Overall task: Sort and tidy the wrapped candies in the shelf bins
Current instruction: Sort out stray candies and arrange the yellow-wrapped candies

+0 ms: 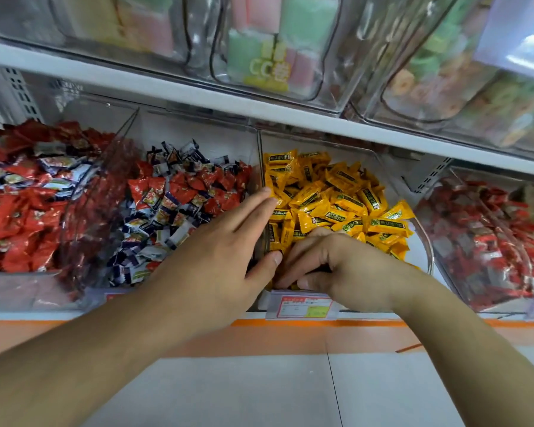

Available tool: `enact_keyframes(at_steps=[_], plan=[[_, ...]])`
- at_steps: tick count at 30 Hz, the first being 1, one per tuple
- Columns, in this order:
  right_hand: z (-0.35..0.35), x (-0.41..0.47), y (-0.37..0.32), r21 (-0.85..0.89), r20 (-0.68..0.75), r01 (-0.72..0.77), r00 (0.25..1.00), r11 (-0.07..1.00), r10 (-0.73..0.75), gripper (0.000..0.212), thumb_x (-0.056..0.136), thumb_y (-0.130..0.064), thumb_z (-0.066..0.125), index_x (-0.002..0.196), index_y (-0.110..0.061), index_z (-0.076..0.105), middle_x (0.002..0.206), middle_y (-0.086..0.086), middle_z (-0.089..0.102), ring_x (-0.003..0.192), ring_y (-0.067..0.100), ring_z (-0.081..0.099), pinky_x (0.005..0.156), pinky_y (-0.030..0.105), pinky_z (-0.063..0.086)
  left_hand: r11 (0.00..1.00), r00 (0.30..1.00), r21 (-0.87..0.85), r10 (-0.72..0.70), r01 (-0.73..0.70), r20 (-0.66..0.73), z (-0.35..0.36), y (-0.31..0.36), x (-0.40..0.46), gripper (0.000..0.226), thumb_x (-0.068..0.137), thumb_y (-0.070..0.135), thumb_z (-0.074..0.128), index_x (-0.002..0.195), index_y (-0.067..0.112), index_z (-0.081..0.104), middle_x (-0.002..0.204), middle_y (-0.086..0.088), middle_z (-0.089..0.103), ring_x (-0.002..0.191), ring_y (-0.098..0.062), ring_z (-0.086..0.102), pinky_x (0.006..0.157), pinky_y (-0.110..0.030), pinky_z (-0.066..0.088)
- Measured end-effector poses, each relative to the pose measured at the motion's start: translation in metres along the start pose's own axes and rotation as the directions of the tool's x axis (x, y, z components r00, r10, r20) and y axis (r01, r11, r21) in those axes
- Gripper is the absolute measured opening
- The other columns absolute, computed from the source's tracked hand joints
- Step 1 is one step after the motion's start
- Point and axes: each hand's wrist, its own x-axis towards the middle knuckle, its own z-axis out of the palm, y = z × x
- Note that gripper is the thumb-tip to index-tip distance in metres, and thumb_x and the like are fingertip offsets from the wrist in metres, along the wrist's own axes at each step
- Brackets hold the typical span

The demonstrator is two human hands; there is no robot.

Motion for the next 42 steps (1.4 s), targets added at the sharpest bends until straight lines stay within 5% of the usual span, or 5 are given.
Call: enact_keyframes(at_steps=[5, 12, 26, 33, 42], plan=[[-0.002, -0.006, -0.010, 0.156, -0.002, -0.037, 0.999, 0.987, 0.037, 0.037, 0.098, -0.001, 0.062, 0.103, -0.030, 0.083, 0.106, -0.020, 0.075, 0.109, 0.002, 0.065, 0.097, 0.039, 0.055, 1.000, 1.000, 0.001, -0.015, 0.015, 0.002, 0.000, 0.004, -0.001, 0.075, 0.104, 0.057, 0.036, 0.163, 0.037, -0.005, 0.162, 0.035, -0.024, 0.152, 0.007, -0.003, 0.114, -0.014, 0.005], [-0.001, -0.007, -0.016, 0.069, -0.013, -0.086, 0.996, 0.994, 0.087, 0.044, 0.101, -0.003, 0.056, 0.116, -0.038, 0.077, 0.104, -0.030, 0.068, 0.105, -0.017, 0.059, 0.092, 0.012, 0.046, 1.000, 1.000, 0.011, -0.010, 0.010, -0.006, 0.002, 0.004, -0.001, 0.074, 0.105, 0.057, 0.035, 0.163, 0.037, -0.006, 0.162, 0.034, -0.025, 0.154, 0.004, -0.001, 0.116, -0.019, 0.009], [0.001, -0.013, -0.012, 0.208, -0.083, -0.078, 0.992, 0.975, 0.098, 0.025, 0.099, -0.015, 0.067, 0.113, -0.032, 0.079, 0.107, -0.023, 0.076, 0.106, -0.003, 0.068, 0.096, 0.033, 0.057, 1.000, 1.000, 0.013, -0.006, 0.006, 0.001, 0.002, 0.003, -0.002, 0.074, 0.105, 0.056, 0.036, 0.164, 0.036, -0.005, 0.163, 0.032, -0.023, 0.154, 0.004, -0.002, 0.116, -0.017, 0.005], [0.001, -0.009, -0.019, -0.014, 0.015, -0.117, 0.993, 0.993, 0.118, 0.035, 0.105, -0.015, 0.055, 0.120, -0.038, 0.076, 0.100, -0.032, 0.060, 0.103, -0.005, 0.057, 0.092, 0.012, 0.039, 1.000, 1.000, 0.015, -0.008, 0.008, -0.003, 0.002, 0.004, -0.002, 0.074, 0.105, 0.055, 0.037, 0.164, 0.034, -0.003, 0.165, 0.030, -0.020, 0.154, 0.005, -0.002, 0.116, -0.016, 0.004], [-0.005, -0.017, -0.017, 0.212, -0.022, -0.116, 0.992, 0.970, 0.123, 0.028, 0.098, -0.013, 0.068, 0.113, -0.034, 0.079, 0.107, -0.024, 0.074, 0.105, -0.005, 0.067, 0.093, 0.026, 0.056, 1.000, 1.000, 0.022, -0.022, 0.021, 0.011, 0.001, 0.005, -0.002, 0.075, 0.105, 0.057, 0.035, 0.164, 0.035, -0.006, 0.164, 0.031, -0.023, 0.154, 0.005, -0.004, 0.117, -0.017, 0.004]])
